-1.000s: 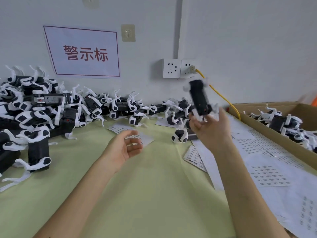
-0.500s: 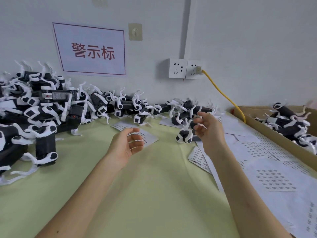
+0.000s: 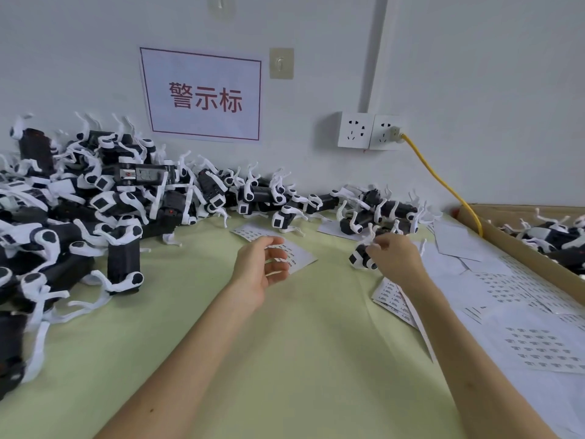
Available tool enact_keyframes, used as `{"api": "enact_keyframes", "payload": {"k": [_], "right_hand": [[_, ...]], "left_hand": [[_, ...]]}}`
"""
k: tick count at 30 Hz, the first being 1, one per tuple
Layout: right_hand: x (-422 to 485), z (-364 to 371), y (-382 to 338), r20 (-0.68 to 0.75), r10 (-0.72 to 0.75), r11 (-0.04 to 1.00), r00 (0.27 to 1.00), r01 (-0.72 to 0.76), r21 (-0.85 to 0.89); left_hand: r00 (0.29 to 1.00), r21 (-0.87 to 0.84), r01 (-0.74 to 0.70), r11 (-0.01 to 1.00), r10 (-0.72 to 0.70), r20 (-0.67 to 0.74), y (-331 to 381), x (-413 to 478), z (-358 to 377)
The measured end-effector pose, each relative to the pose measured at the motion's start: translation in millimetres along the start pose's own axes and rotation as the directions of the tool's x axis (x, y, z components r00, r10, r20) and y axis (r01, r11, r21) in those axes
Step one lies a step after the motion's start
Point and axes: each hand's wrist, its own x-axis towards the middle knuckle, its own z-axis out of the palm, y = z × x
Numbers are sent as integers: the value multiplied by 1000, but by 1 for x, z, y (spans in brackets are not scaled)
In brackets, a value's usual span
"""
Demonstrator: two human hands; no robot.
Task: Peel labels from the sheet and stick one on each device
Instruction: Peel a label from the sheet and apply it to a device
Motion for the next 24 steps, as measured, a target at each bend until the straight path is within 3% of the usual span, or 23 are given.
{"api": "enact_keyframes", "payload": {"k": [5, 7, 8, 10, 12, 15, 18, 24], "right_hand": [[-9, -15, -2, -49, -228, 974, 973, 228, 9], [-16, -25, -17, -61, -292, 908, 954, 297, 297], [-19, -28, -24, -32, -288, 820, 957, 264, 508], [-25, -30, -37, 89, -286, 547, 954, 86, 832], [-29, -27, -48, 212, -300, 298, 930, -120, 947], [-34, -11, -53, 335, -267, 98, 903, -320, 942], [-37, 6, -47, 415, -200, 80, 888, -407, 910], [-38, 17, -36, 403, 30, 134, 915, -404, 905]], "left_hand": [[1000, 20, 10, 1000, -11, 11, -1, 1, 0], [999, 54, 3, 999, -5, 34, 0, 0, 1], [999, 81, -9, 997, 5, 51, -1, 0, 2], [993, 123, -43, 991, 29, 113, -1, -2, 3], [975, 114, -72, 991, 46, 216, 0, -4, 4], [915, 69, -74, 995, 40, 401, 0, -9, 7], [846, 127, -75, 989, -5, 533, -2, -11, 8], [819, 200, 51, 978, -156, 552, -7, -11, 5]]}}
